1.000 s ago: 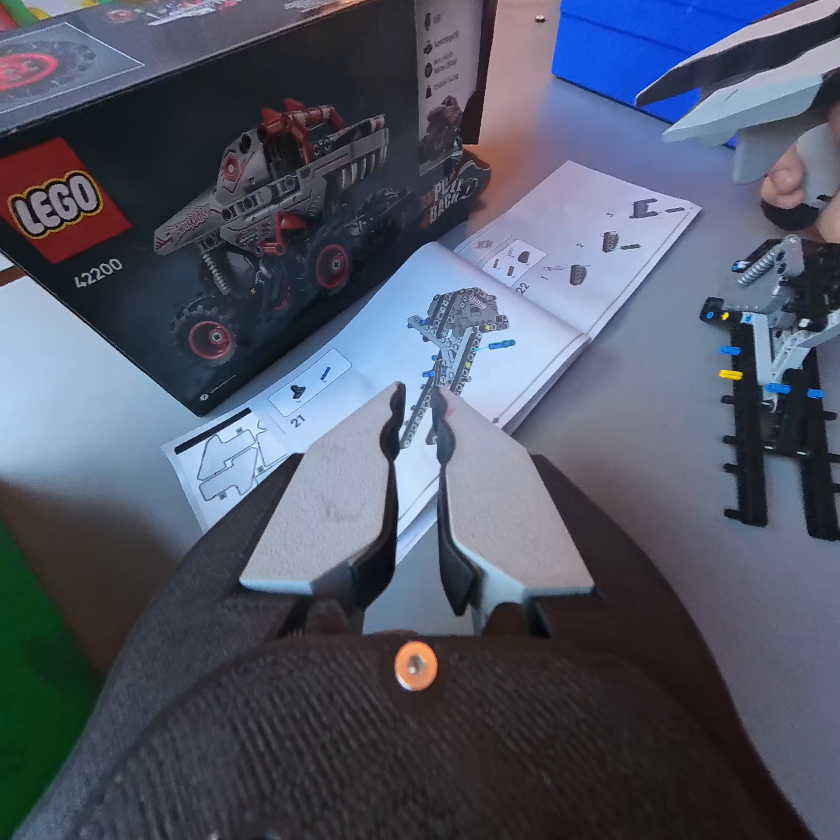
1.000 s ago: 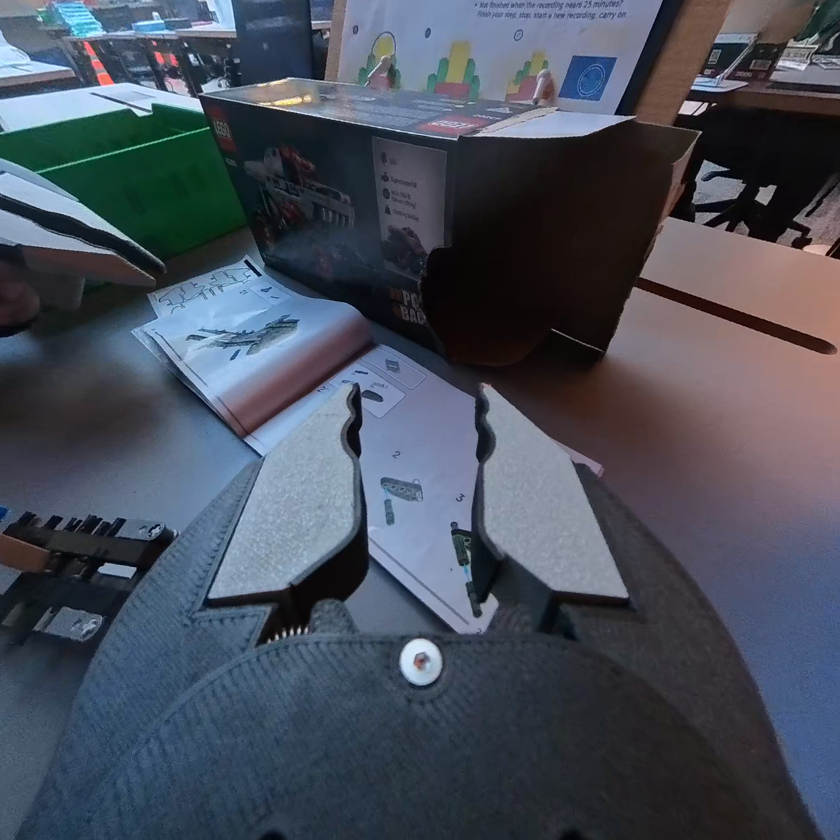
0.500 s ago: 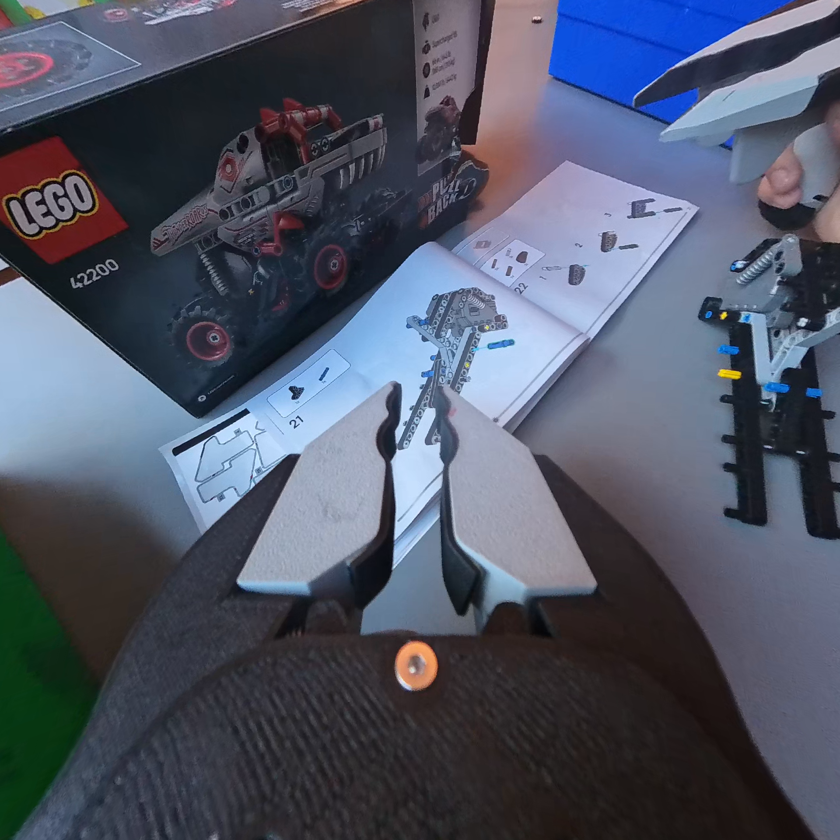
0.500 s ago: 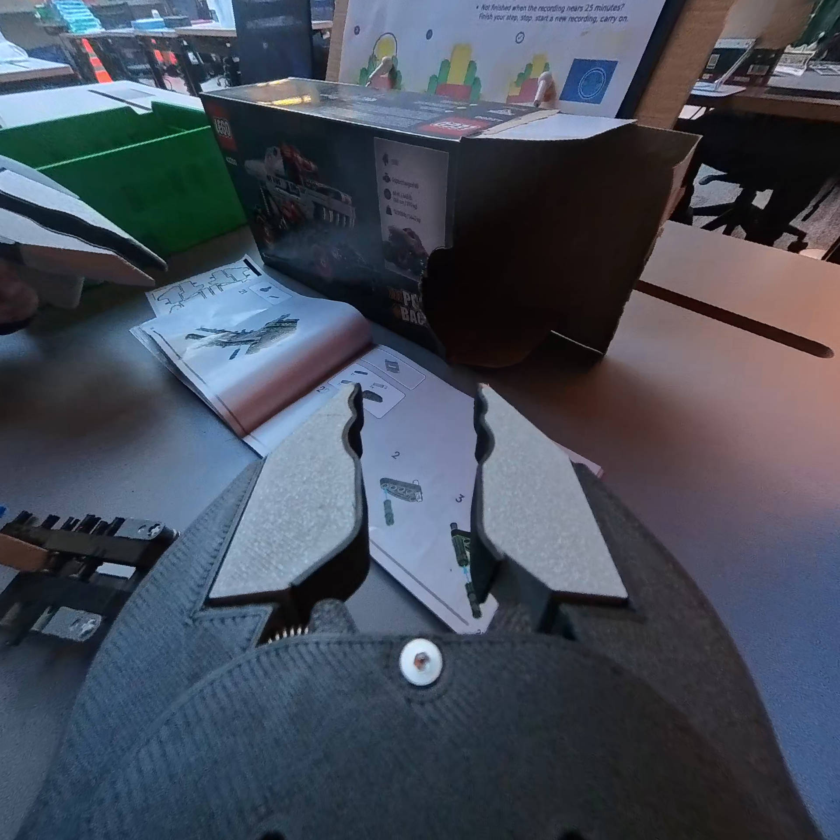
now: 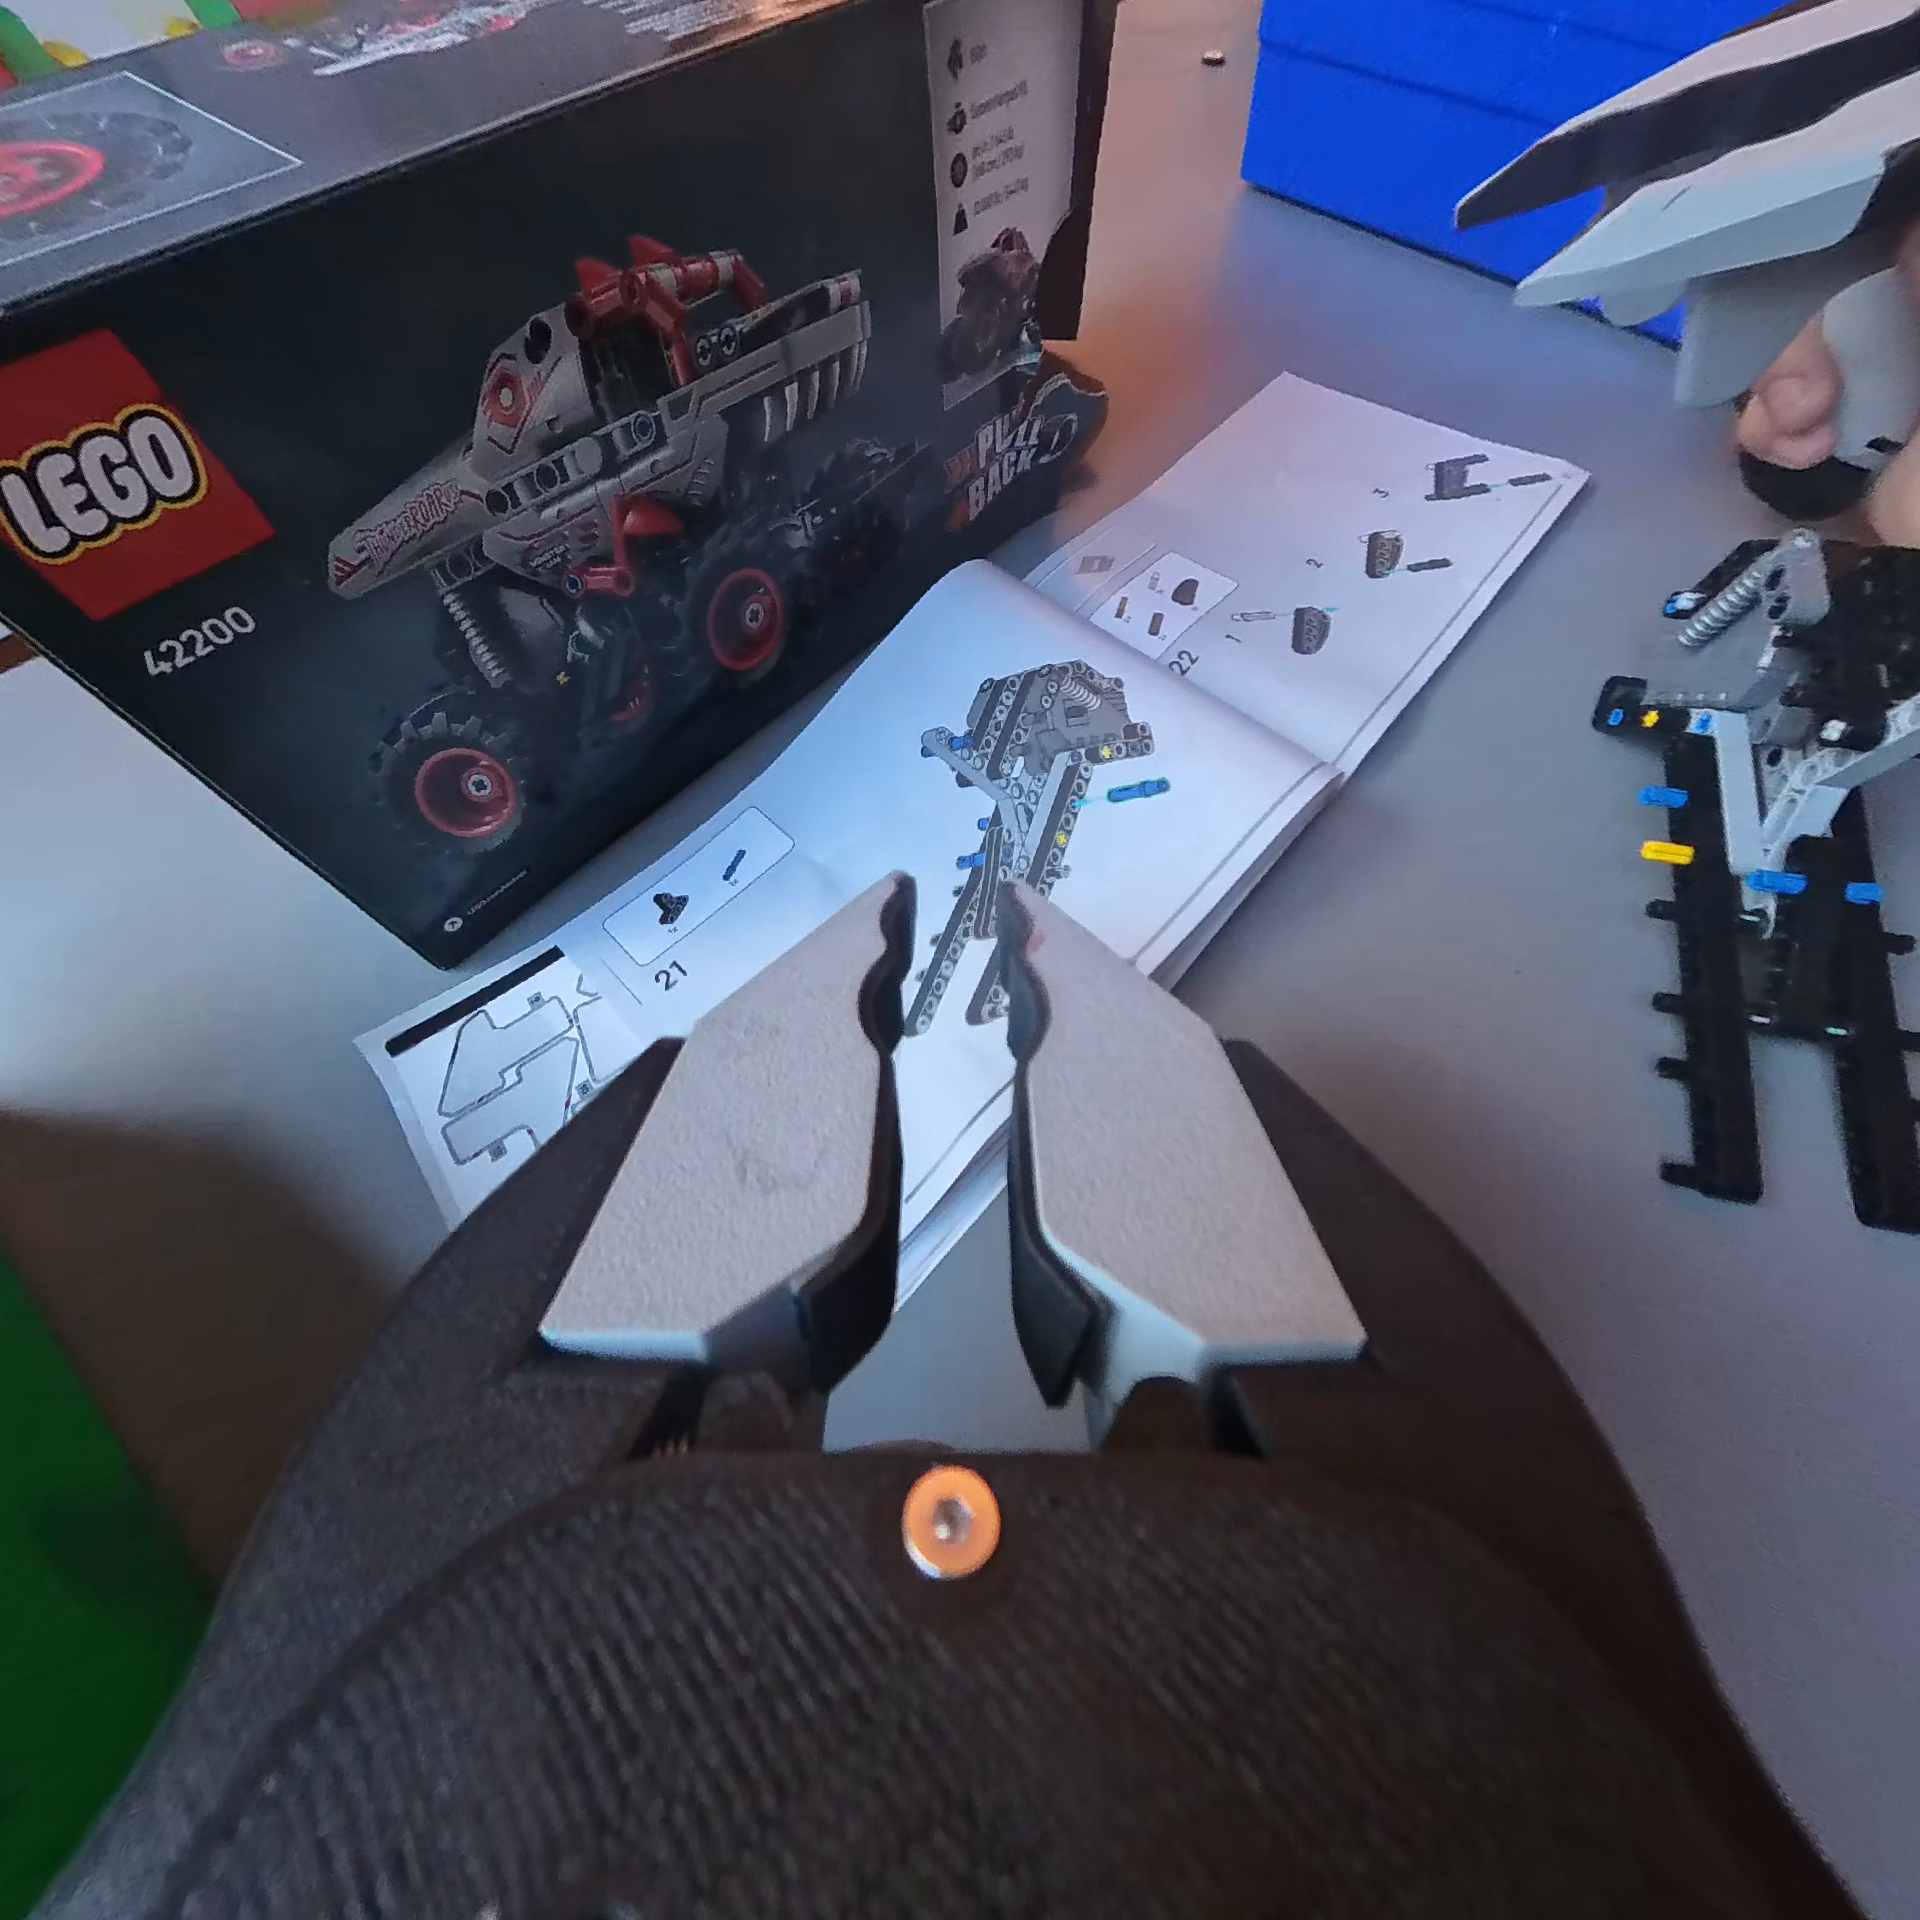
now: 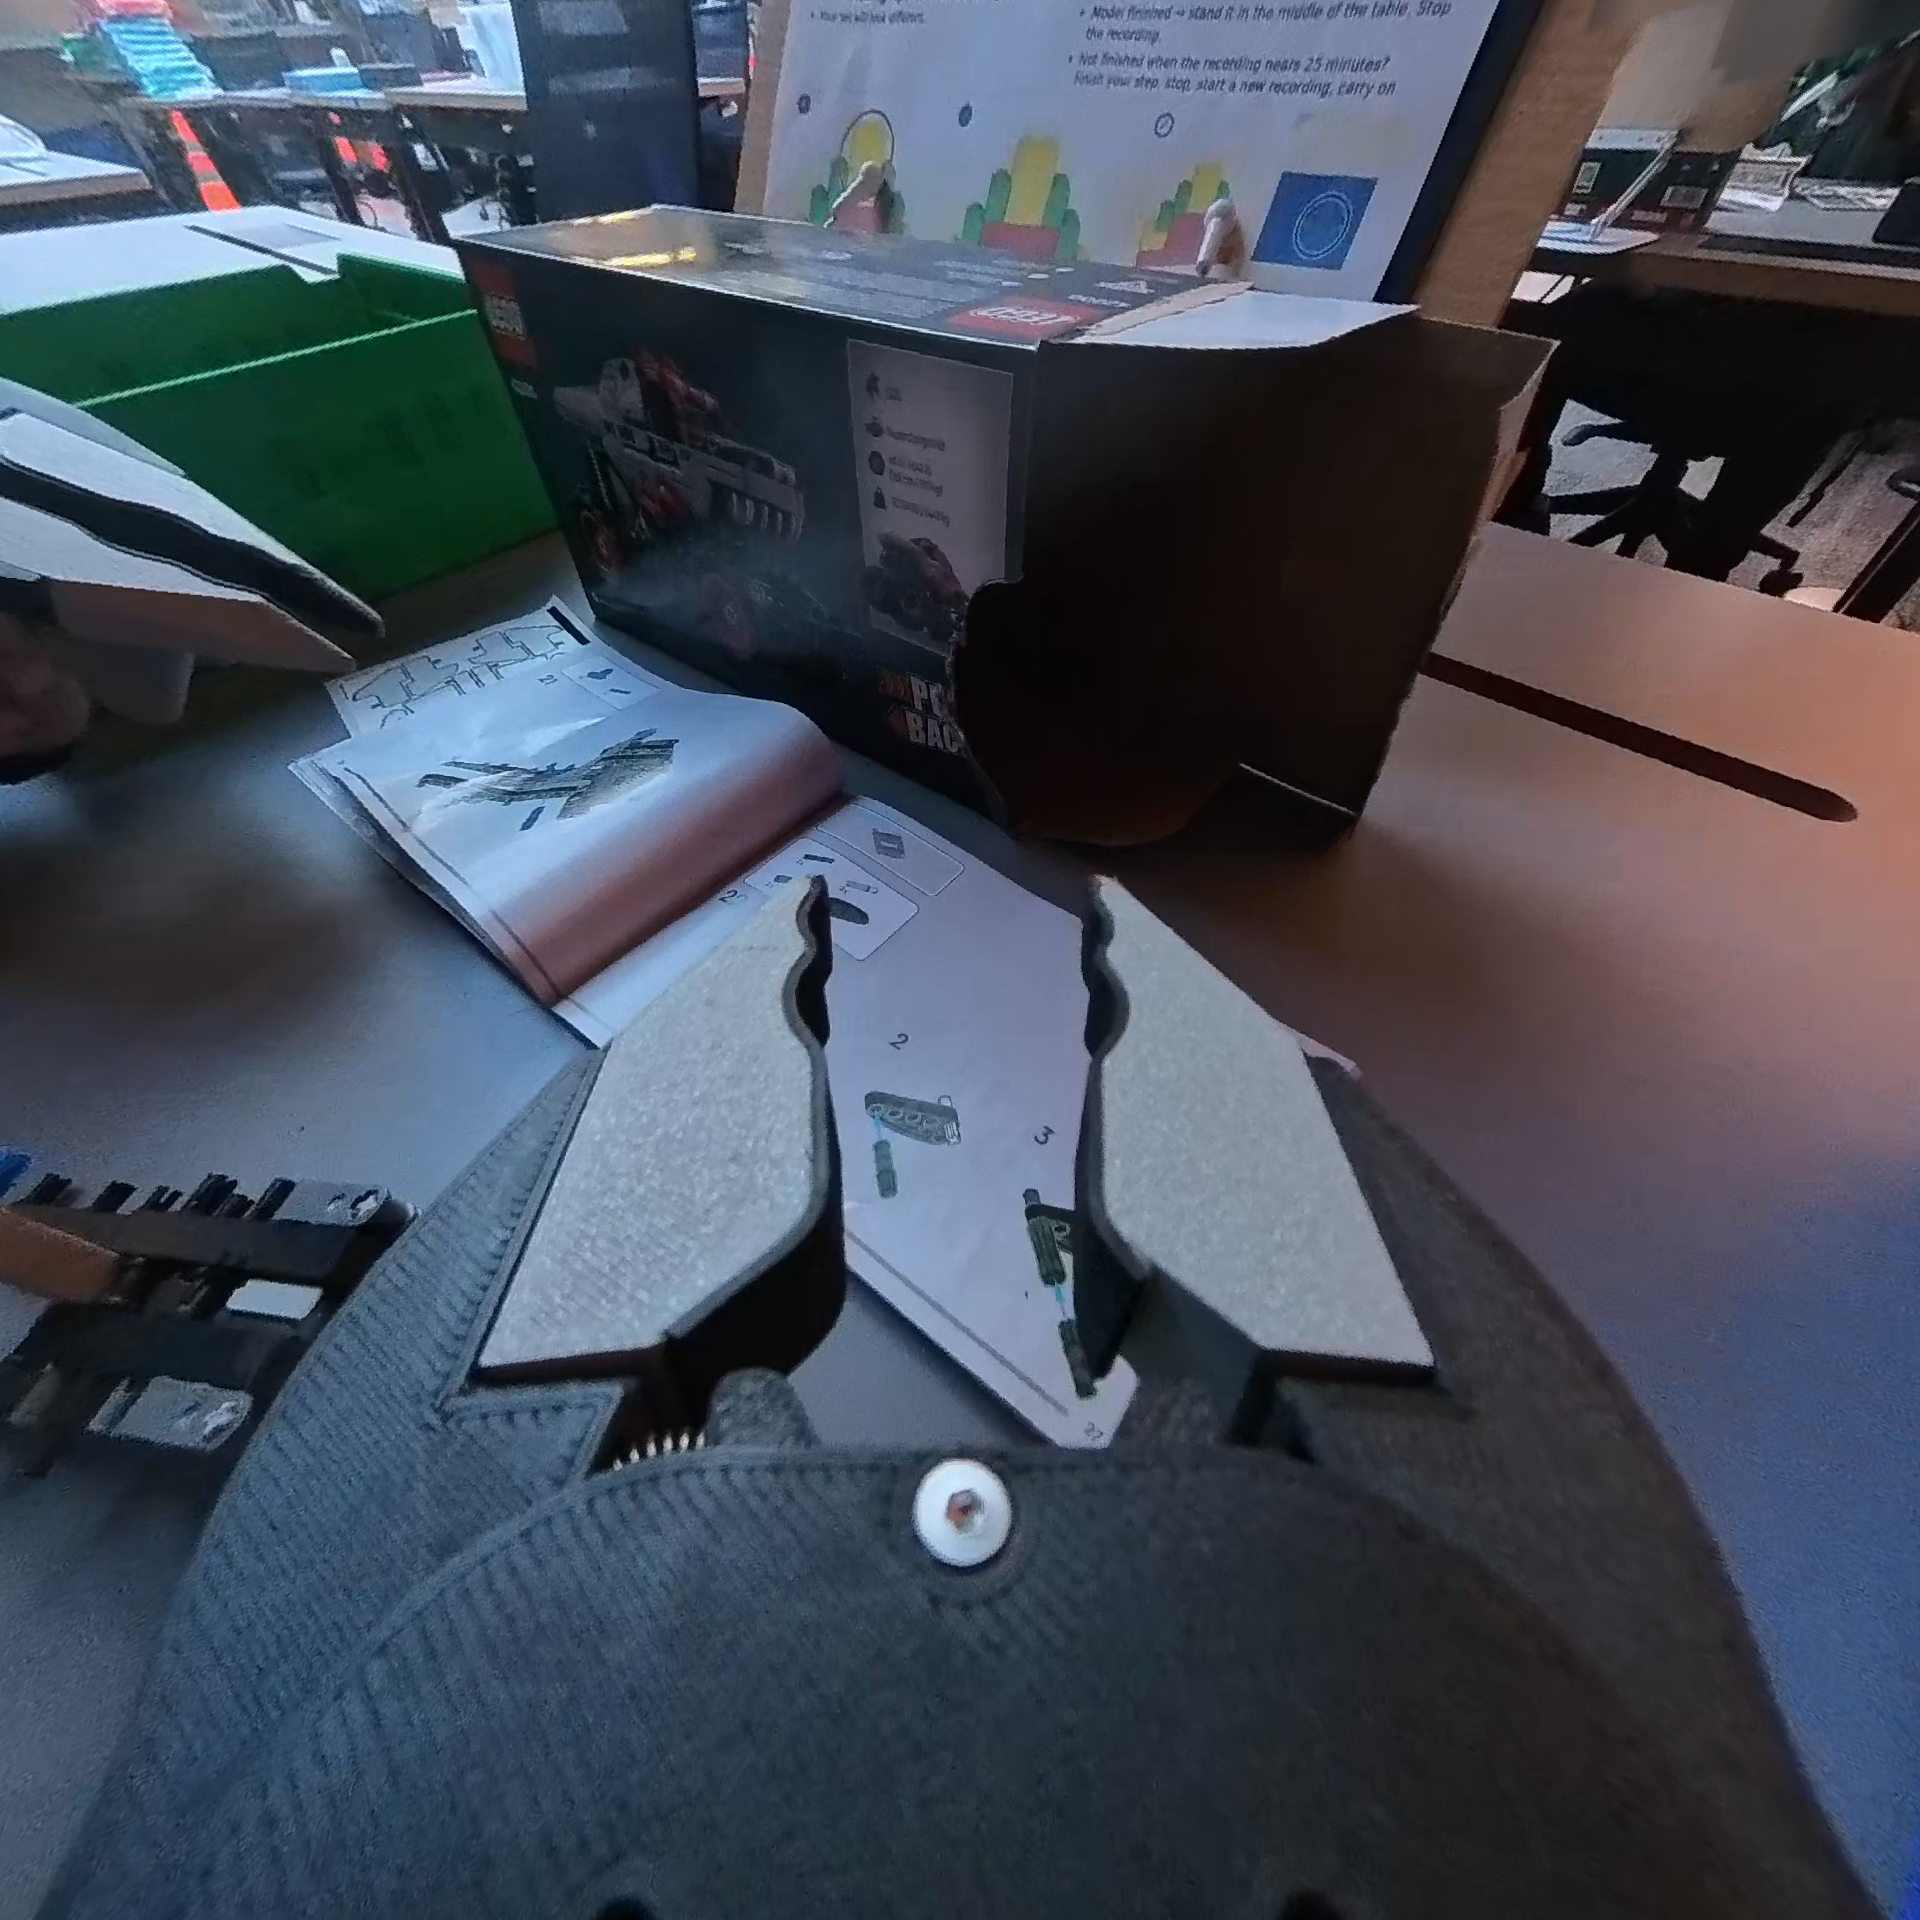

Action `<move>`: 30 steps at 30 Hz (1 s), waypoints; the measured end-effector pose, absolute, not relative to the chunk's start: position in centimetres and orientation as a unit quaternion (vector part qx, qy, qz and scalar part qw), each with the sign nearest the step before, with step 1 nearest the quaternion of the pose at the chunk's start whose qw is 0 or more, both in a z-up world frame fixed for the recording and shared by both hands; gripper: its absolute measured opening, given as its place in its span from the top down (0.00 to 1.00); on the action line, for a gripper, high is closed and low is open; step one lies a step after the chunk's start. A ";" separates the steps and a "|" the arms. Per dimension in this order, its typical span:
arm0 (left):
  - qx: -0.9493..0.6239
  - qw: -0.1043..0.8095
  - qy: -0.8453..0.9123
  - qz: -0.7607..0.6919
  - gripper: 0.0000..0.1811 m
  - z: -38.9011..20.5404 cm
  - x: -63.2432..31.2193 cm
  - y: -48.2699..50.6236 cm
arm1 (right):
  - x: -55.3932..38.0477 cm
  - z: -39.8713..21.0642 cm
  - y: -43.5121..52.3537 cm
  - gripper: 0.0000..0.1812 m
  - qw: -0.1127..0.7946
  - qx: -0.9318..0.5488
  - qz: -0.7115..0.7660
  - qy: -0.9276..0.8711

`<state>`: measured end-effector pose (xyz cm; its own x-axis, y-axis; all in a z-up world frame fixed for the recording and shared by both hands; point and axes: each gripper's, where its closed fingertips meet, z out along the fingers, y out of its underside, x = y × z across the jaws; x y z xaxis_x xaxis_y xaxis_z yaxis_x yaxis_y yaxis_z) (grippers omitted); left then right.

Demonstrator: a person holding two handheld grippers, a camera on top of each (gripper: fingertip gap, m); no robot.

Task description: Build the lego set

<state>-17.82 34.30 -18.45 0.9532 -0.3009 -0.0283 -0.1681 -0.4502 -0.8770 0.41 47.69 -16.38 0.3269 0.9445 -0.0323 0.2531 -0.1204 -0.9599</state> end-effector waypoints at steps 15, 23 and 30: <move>-0.825 0.544 0.117 -0.098 0.86 -18.5 -16.2 28.1 | 4.7 -14.1 45.4 0.69 0.552 -0.646 0.340 -0.402; -0.792 0.586 0.136 -0.105 0.80 -17.4 -15.8 24.6 | 7.2 -15.0 43.1 0.63 0.540 -0.660 0.346 -0.392; -0.782 0.587 0.184 -0.103 0.77 -17.3 -14.6 23.6 | 8.5 -16.1 41.8 0.61 0.525 -0.673 0.331 -0.403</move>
